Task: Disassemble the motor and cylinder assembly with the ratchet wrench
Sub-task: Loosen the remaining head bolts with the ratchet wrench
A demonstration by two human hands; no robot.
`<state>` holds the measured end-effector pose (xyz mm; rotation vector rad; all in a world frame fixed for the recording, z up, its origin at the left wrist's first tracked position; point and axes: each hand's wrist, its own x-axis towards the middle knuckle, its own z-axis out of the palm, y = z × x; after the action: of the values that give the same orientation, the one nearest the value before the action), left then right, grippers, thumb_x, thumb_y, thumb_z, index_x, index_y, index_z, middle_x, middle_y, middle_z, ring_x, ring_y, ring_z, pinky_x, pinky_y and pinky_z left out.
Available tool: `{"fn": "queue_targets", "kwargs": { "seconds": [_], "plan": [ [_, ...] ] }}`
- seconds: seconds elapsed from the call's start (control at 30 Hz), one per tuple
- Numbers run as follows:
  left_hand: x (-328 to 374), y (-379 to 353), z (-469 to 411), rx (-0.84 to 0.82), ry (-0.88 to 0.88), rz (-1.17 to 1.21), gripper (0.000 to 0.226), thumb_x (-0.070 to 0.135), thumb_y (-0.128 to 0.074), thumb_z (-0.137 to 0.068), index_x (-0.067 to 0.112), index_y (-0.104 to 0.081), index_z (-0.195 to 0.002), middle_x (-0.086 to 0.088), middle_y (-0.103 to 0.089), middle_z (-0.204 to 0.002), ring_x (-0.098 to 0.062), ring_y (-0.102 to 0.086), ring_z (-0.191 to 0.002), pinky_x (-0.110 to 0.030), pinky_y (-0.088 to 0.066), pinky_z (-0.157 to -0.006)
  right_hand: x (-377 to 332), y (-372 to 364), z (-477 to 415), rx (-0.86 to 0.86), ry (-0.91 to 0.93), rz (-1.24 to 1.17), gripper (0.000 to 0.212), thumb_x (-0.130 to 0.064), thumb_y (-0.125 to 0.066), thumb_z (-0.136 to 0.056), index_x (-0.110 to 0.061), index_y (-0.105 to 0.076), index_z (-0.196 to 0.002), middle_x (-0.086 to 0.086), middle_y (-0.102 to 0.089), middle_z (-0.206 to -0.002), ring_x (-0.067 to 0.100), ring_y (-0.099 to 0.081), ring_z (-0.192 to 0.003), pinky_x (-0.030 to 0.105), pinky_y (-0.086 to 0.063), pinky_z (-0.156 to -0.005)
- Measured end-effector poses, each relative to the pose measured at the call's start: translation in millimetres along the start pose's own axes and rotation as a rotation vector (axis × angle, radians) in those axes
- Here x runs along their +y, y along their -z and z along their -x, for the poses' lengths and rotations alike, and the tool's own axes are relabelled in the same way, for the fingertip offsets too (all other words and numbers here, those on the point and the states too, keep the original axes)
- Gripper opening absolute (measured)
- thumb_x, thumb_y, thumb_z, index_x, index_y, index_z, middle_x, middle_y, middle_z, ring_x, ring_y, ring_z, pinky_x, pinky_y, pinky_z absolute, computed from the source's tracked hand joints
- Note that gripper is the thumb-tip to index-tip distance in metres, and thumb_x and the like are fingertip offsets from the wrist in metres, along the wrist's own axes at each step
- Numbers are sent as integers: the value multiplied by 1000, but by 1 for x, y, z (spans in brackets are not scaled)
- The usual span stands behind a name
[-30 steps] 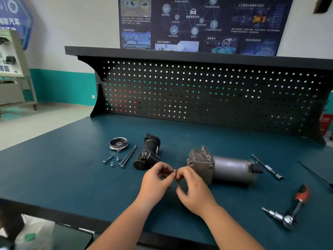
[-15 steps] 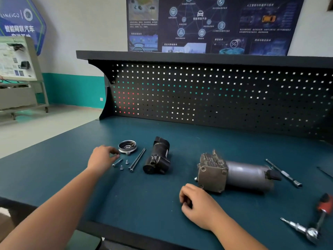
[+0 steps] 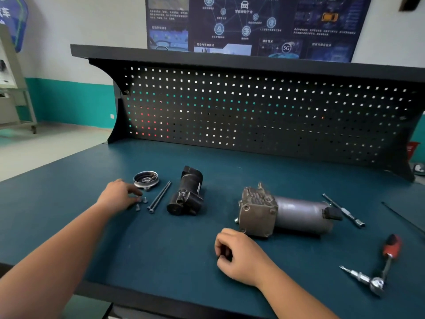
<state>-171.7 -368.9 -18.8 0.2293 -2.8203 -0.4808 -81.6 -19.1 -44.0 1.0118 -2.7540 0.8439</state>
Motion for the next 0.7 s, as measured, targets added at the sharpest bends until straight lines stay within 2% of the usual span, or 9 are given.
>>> {"fn": "queue_targets", "kwargs": {
  "seconds": [0.07,0.13,0.2,0.27,0.33,0.43,0.53,0.63,0.7],
  "plan": [
    [3,1,4,38,-16,59,28,14,-68,-84,20,-71,-111,-14,-58,-104,-30,-54,-102,-32,-40,-85,-1,1,0,-2,-12,-5,9,-20,-50,-71,-28,-46,-70,-10,-47,-78,8,-47,-69,19,-38,-63],
    [16,3,13,175,-41,190,29,7,-61,-87,15,-70,-114,-13,-58,-99,-28,-53,-92,-31,-39,-78,-3,2,0,-7,-19,-1,9,-20,-51,-71,-27,-46,-70,-11,-47,-78,7,-46,-68,20,-39,-63],
    [40,5,29,338,-88,371,24,5,-57,-90,9,-70,-111,-7,-57,-92,-20,-50,-82,-27,-36,-72,-4,3,0,-8,-25,8,9,-21,-51,-72,-27,-46,-70,-12,-47,-78,6,-46,-68,22,-41,-64],
    [76,7,55,402,-200,527,20,4,-56,-92,11,-70,-105,3,-57,-87,-15,-53,-81,-18,-38,-68,-6,5,0,-3,-35,16,8,-21,-53,-73,-26,-47,-73,-12,-47,-78,7,-45,-69,26,-43,-66],
    [119,5,88,367,-363,658,22,4,-56,-92,21,-68,-100,8,-61,-85,-10,-58,-84,-11,-41,-72,-11,6,3,13,-23,23,6,-20,-54,-76,-24,-50,-77,-9,-49,-81,11,-47,-72,29,-43,-68],
    [183,0,141,236,-625,827,19,19,-54,-90,32,-64,-101,12,-64,-84,-1,-62,-82,-13,-45,-74,-16,15,17,120,11,10,12,-21,-57,-78,-19,-57,-89,0,-57,-91,19,-54,-83,27,-40,-70],
    [235,-11,179,134,-880,858,19,23,-53,-89,26,-67,-101,20,-62,-89,2,-60,-84,-12,-44,-75,-9,51,54,270,-81,-98,27,-33,-53,-73,-26,-61,-97,-8,-65,-97,15,-60,-90,32,-49,-74],
    [283,-30,201,72,-977,891,19,18,-55,-88,13,-69,-99,11,-62,-87,-2,-57,-81,-12,-41,-72,24,103,107,563,-161,-91,4,-25,-59,-71,-28,-59,-74,-10,-62,-76,6,-58,-73,26,-47,-70],
    [319,-48,207,4,-960,844,22,15,-55,-87,10,-69,-103,0,-64,-91,-7,-56,-87,-13,-40,-77,60,136,141,843,-362,-155,21,-2,-63,-78,-22,-58,-71,-7,-60,-70,13,-57,-71,19,-41,-74]
  ]
}}
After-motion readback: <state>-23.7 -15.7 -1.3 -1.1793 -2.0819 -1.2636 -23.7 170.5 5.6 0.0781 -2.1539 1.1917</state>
